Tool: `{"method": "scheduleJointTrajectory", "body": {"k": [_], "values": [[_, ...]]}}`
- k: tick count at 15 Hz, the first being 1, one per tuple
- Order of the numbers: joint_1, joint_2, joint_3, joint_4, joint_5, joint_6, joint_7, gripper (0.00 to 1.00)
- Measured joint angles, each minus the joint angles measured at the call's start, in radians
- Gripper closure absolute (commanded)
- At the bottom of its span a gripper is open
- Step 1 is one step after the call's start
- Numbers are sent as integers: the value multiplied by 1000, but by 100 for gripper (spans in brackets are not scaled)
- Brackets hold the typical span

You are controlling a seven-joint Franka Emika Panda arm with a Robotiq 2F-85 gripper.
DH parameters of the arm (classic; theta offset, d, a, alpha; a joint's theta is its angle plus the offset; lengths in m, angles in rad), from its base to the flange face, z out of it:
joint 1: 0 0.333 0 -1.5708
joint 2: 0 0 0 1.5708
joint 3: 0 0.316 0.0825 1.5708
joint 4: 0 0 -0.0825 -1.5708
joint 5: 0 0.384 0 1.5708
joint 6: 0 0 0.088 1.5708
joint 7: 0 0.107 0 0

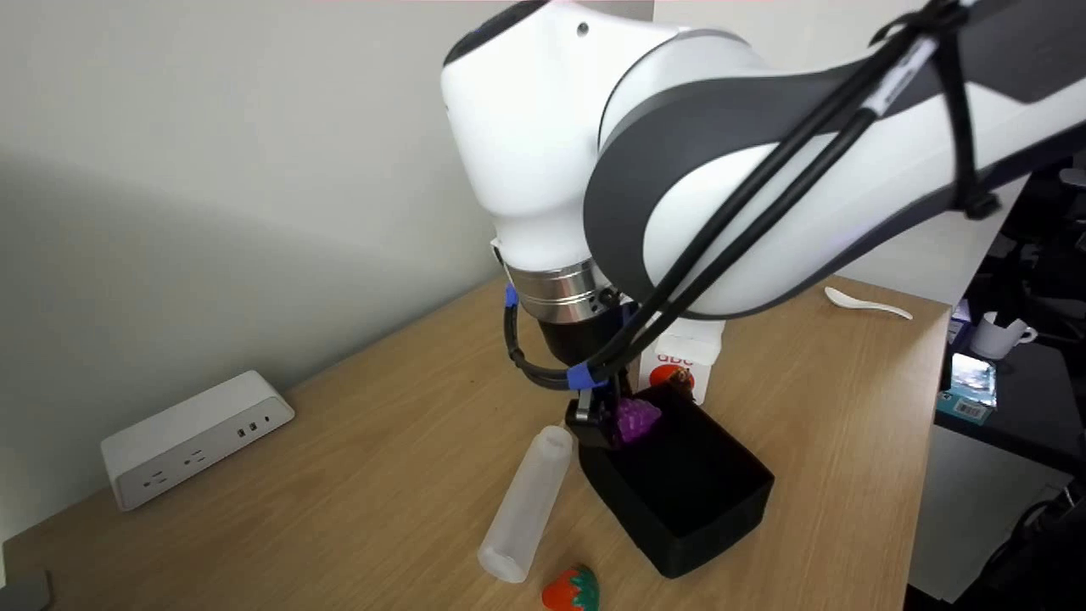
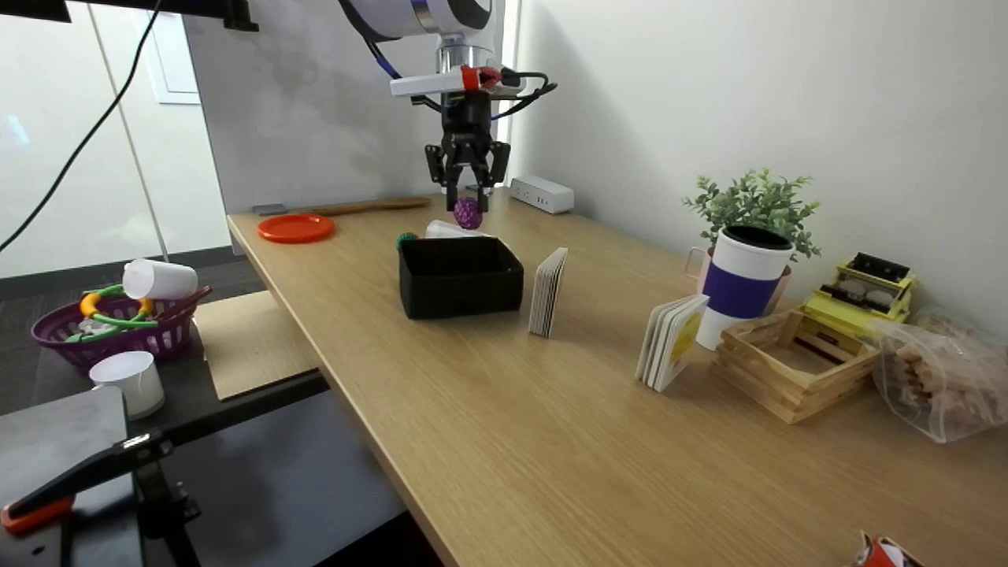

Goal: Take the strawberry and grapes out of the black box

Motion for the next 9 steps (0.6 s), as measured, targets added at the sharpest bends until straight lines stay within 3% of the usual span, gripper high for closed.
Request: {"method": "scheduleJointTrajectory", "body": {"k": [5, 9], "values": [[-76, 0, 51, -67, 173, 176, -140, 69], [-155, 0, 117, -88, 313, 181, -324, 69]]}}
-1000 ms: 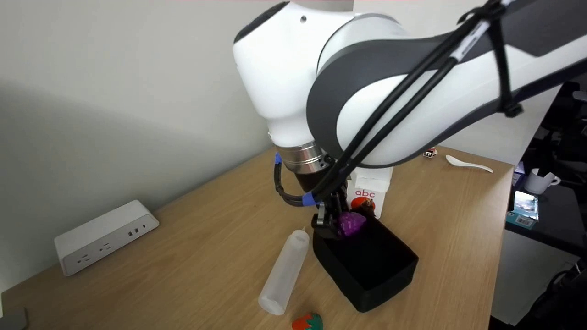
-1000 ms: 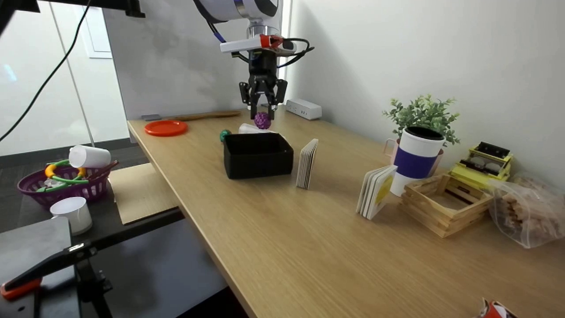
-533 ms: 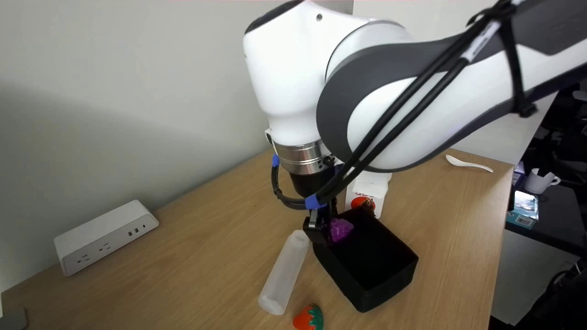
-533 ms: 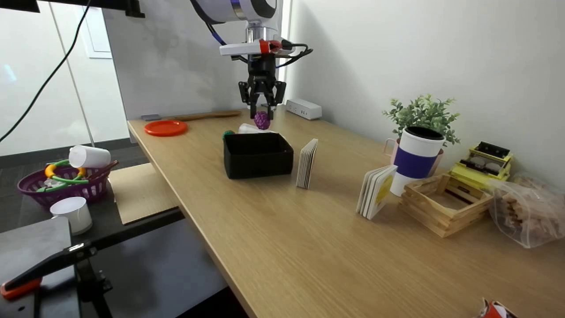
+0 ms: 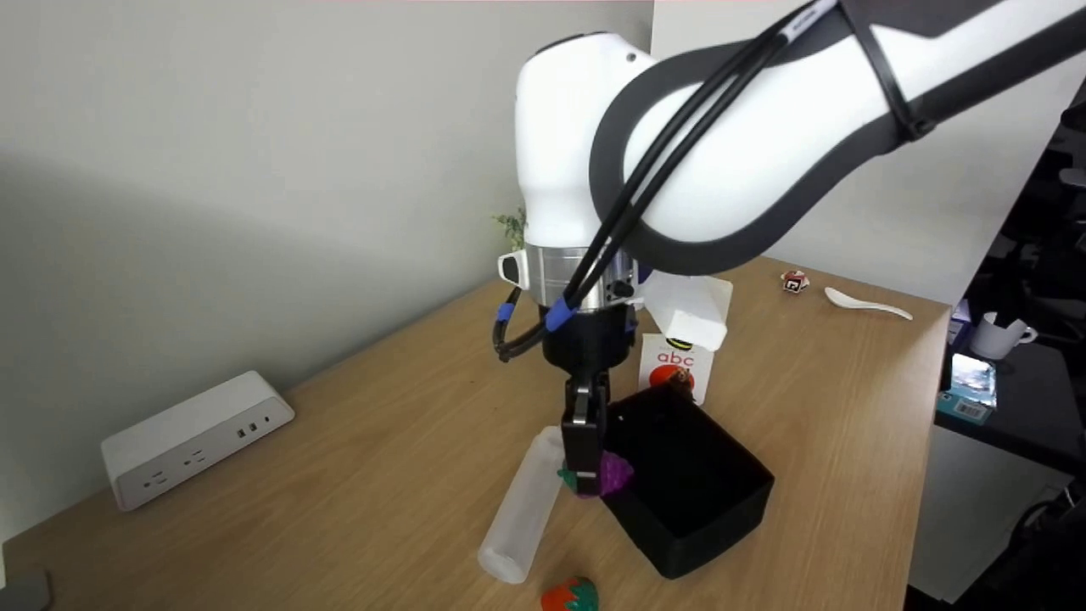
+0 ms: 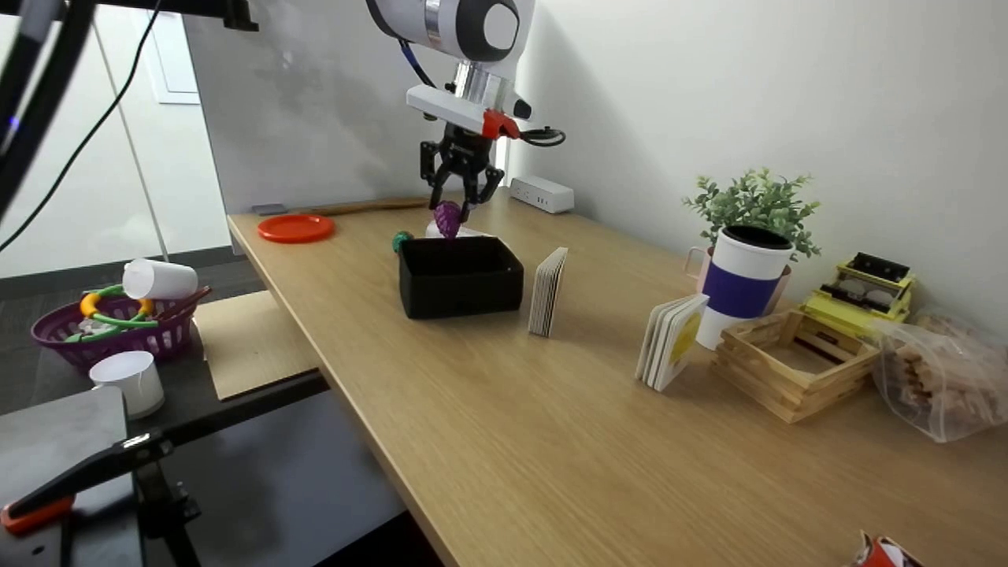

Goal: Take the strawberry and grapes out of the black box

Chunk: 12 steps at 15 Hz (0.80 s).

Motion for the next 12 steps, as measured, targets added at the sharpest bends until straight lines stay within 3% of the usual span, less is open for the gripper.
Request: {"method": "scheduleJointTrajectory", "body": {"k": [12], "values": [[-104, 39, 75, -3, 234, -48, -281, 69]]}}
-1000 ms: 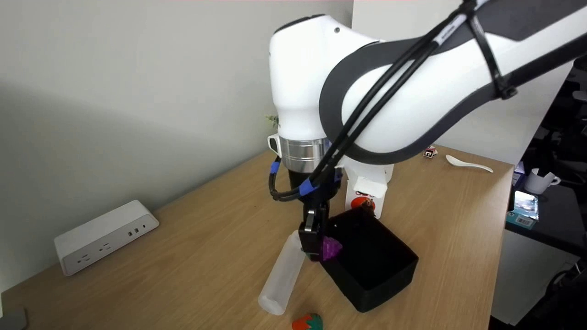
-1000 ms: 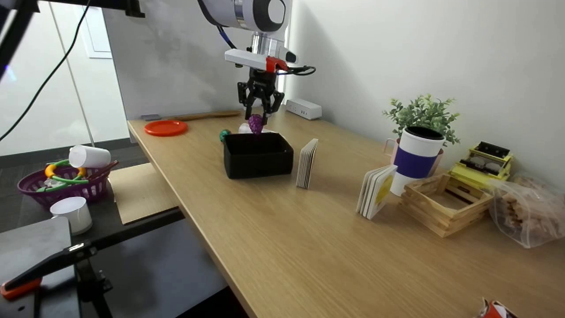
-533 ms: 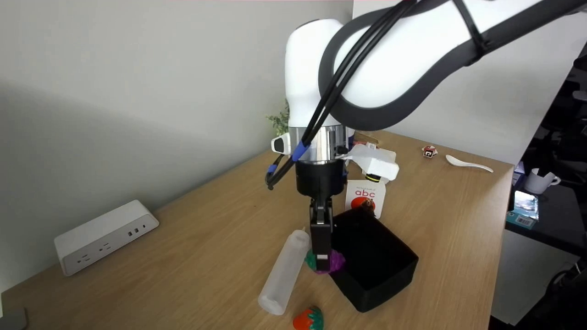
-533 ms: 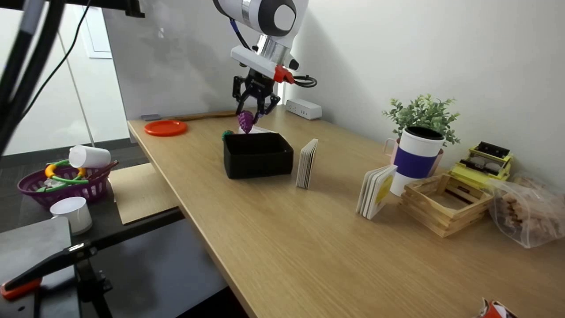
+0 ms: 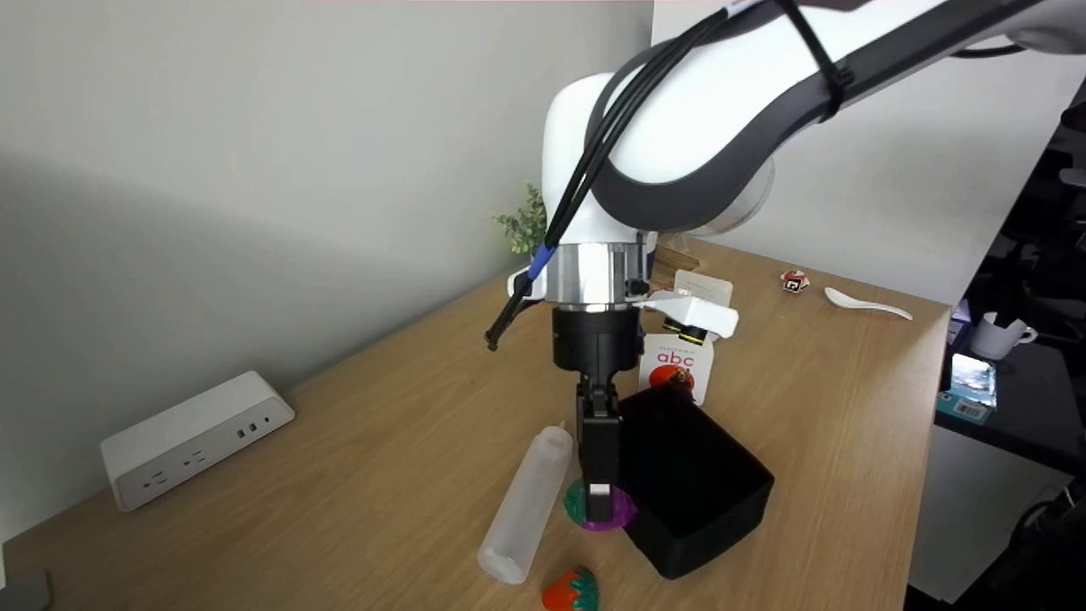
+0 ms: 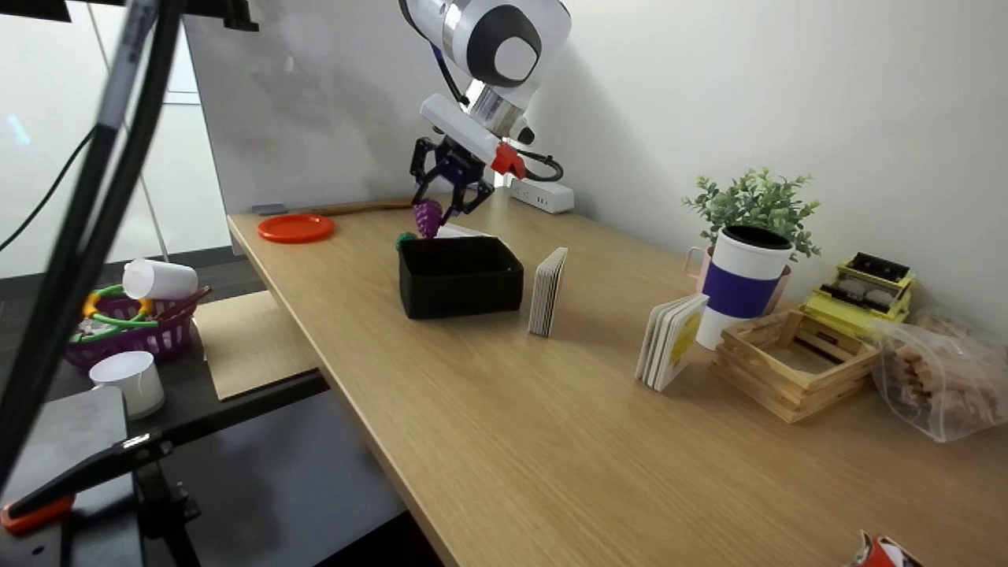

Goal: Take the strawberry and grapes out of the black box

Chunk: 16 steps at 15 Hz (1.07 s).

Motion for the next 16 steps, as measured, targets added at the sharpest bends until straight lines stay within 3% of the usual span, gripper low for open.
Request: {"method": "scheduleJointTrajectory", "body": {"k": [6, 8, 9, 12, 16], "values": [[-7, 65, 0, 21, 10, -6, -7, 69], [-7, 81, 1, 34, 10, -12, -6, 20], [-7, 82, 1, 39, 10, -17, -4, 19], [-6, 83, 1, 43, 10, -22, 2, 0], [-6, 84, 1, 44, 10, -22, 13, 0]]}}
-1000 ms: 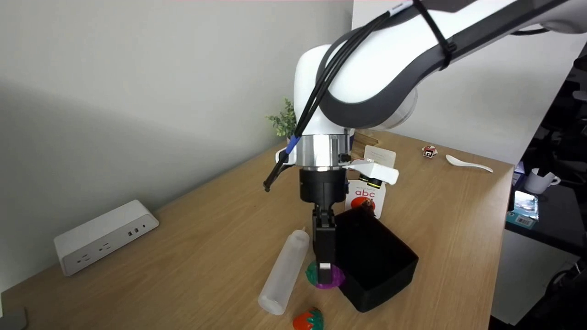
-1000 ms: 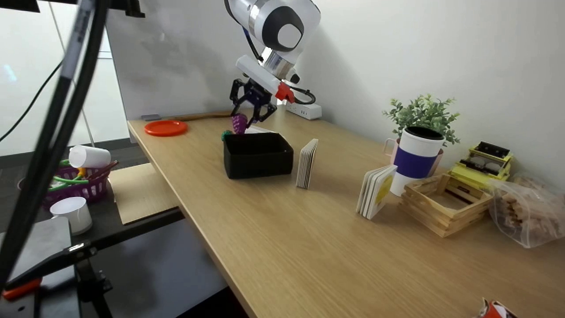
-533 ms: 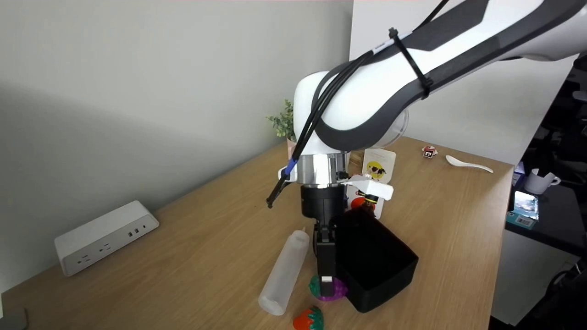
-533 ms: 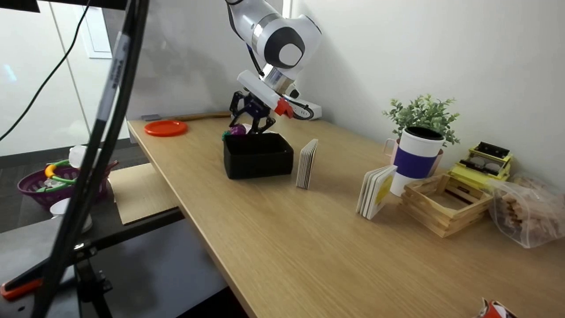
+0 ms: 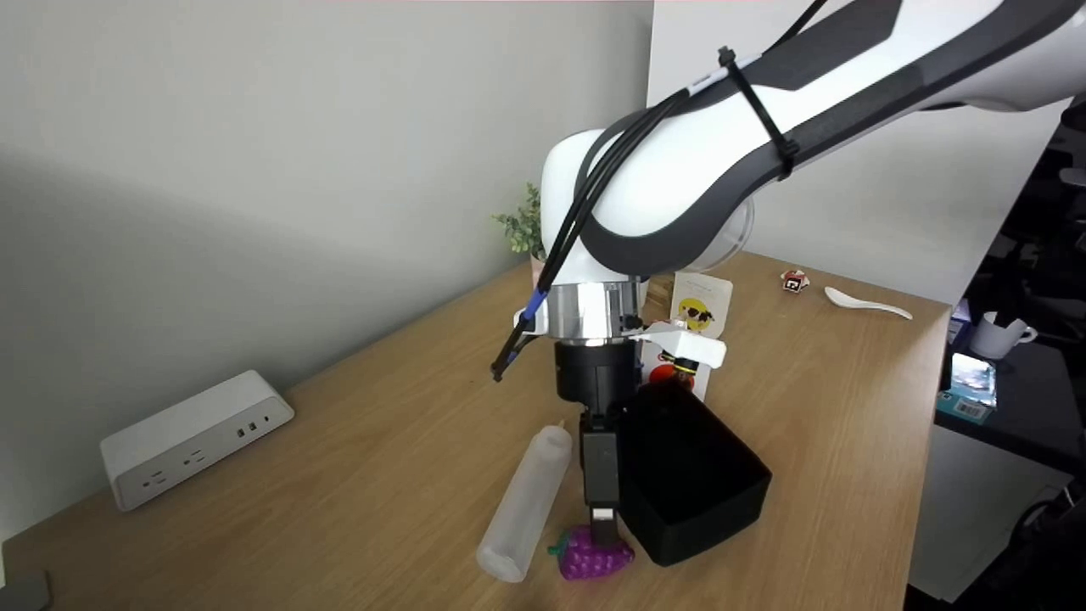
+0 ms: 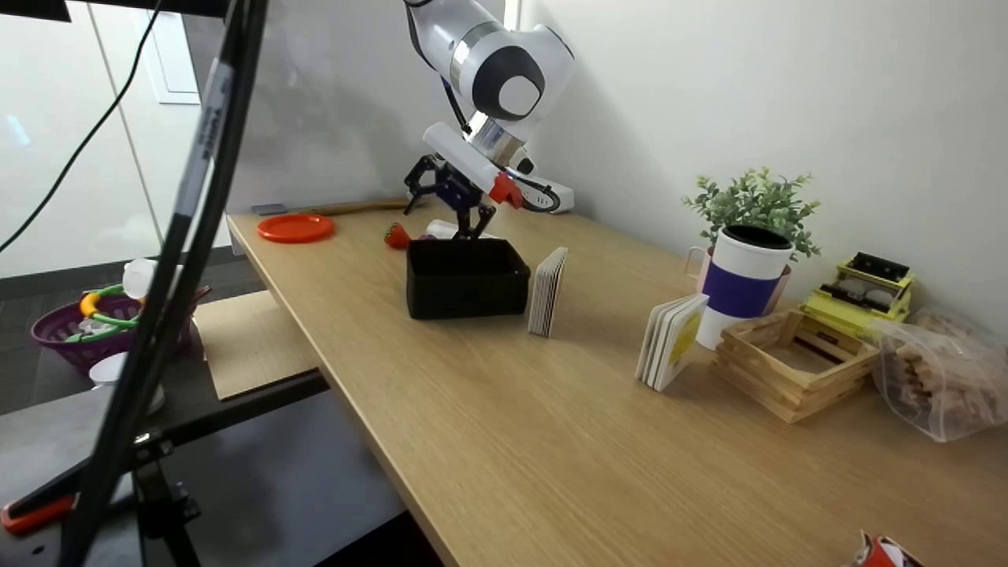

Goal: Take the strawberry and grapes out of the black box

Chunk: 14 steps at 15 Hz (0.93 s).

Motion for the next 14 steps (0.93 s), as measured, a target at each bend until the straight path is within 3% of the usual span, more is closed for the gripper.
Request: {"method": "scheduleJointTrajectory", "body": {"k": [6, 14], "values": [[6, -1, -7, 2, -13, 2, 79, 0], [59, -53, -67, -2, -106, -18, 330, 0]]}}
